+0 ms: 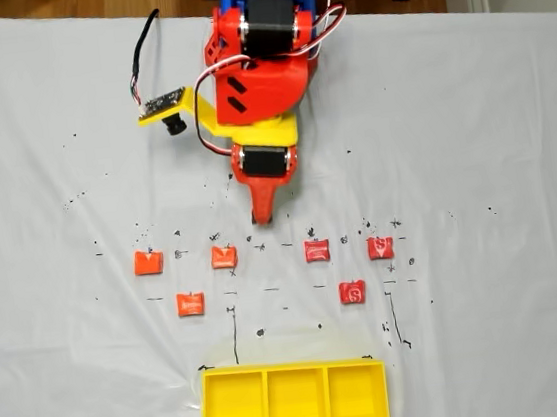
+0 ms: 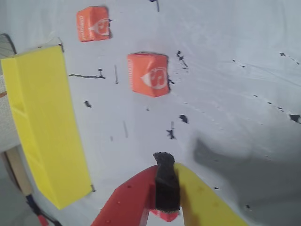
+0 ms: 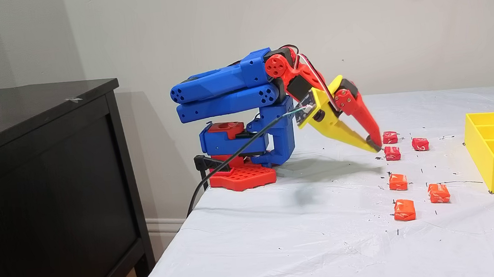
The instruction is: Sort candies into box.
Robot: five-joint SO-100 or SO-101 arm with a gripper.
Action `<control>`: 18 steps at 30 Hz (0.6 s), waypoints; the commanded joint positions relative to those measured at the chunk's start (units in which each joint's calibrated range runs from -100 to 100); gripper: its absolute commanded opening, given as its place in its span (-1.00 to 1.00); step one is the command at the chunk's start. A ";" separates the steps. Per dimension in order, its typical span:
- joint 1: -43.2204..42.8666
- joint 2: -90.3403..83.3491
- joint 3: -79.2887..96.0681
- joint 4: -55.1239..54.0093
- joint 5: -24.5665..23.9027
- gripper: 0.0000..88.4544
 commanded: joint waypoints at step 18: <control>-9.09 45.38 -50.66 13.56 -0.73 -1.00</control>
